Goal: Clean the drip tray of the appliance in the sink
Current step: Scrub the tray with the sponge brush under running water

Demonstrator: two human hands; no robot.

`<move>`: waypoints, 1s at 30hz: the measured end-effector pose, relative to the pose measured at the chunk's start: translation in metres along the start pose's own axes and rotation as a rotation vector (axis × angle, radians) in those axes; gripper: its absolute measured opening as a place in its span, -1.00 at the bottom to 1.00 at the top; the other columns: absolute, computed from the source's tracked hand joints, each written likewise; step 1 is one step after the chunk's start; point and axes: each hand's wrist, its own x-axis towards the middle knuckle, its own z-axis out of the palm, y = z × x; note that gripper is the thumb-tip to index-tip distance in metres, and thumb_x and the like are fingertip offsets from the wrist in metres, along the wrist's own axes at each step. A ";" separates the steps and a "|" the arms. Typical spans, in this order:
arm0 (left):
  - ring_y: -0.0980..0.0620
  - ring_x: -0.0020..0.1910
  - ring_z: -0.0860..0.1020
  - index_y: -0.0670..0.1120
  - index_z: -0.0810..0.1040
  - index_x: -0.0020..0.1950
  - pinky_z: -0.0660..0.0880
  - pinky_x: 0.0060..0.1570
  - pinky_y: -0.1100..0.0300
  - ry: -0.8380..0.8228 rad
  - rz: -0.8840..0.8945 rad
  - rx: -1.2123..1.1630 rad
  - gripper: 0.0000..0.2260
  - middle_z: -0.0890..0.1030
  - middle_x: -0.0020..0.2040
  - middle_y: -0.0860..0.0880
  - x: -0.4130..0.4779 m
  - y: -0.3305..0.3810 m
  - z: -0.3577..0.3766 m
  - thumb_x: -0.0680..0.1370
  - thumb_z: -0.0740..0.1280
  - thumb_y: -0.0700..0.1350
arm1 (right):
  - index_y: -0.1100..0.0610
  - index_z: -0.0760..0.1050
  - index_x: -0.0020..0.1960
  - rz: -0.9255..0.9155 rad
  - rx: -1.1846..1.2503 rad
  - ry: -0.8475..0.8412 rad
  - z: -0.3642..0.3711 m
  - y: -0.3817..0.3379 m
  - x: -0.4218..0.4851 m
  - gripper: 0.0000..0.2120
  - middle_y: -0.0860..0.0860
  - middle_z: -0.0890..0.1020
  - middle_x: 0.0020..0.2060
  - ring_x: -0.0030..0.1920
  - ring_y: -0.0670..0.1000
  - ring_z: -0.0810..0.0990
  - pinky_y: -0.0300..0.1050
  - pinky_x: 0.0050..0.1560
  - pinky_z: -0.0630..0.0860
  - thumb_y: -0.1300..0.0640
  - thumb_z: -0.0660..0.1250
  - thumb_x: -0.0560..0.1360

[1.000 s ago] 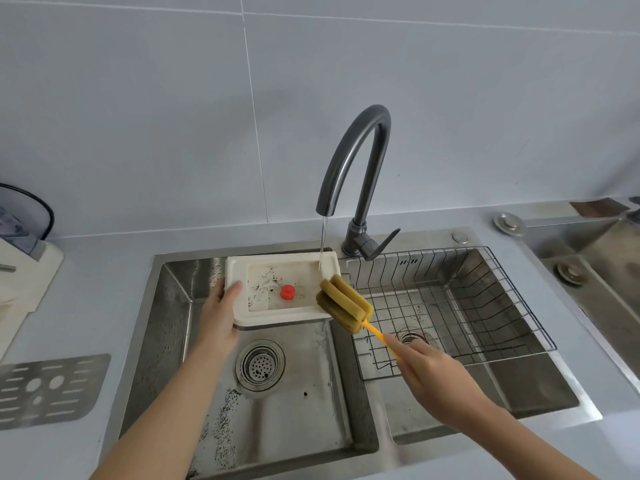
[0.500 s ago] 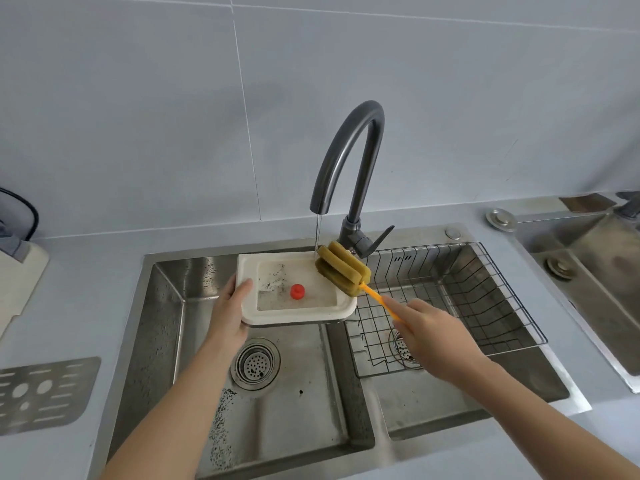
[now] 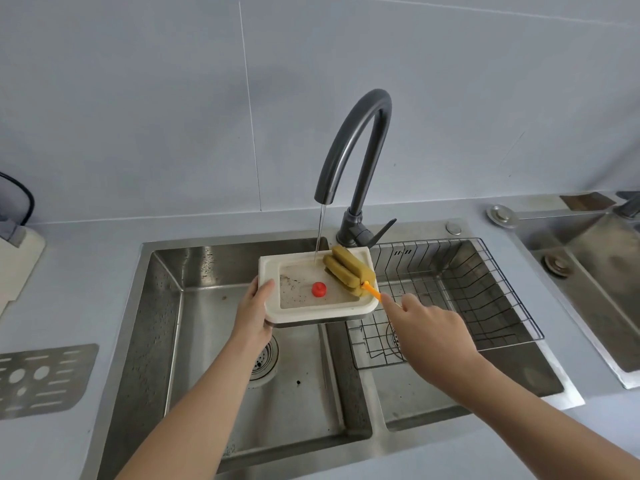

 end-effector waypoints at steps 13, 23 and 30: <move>0.02 -0.10 0.56 0.08 0.52 0.02 0.53 -0.21 0.14 -0.089 0.029 0.047 -0.81 0.59 -0.05 -0.04 0.006 0.005 0.011 0.56 0.21 -0.19 | 0.16 -0.05 0.49 -0.096 -0.012 -0.019 0.000 -0.006 0.010 -0.40 0.10 0.45 0.08 -0.47 -0.01 0.21 -0.19 -0.52 0.11 0.32 0.12 0.52; 0.01 -0.08 0.57 0.06 0.52 0.06 0.54 -0.18 0.15 -0.223 0.112 0.113 -0.75 0.60 -0.06 -0.03 0.019 0.031 0.017 0.54 0.20 -0.25 | 0.11 -0.01 0.49 -0.183 -0.021 0.044 -0.020 -0.006 0.029 -0.39 0.10 0.44 0.13 -0.23 0.15 0.43 -0.18 -0.48 0.11 0.33 0.09 0.49; 0.06 -0.11 0.56 0.03 0.50 0.12 0.54 -0.25 0.21 -0.237 0.104 0.135 -0.76 0.60 -0.08 0.00 0.021 0.040 0.021 0.54 0.22 -0.26 | 0.05 0.02 0.48 -0.245 0.049 0.031 -0.023 -0.009 0.041 -0.41 0.06 0.44 0.00 -0.27 0.09 0.35 -0.21 -0.49 0.10 0.28 0.14 0.52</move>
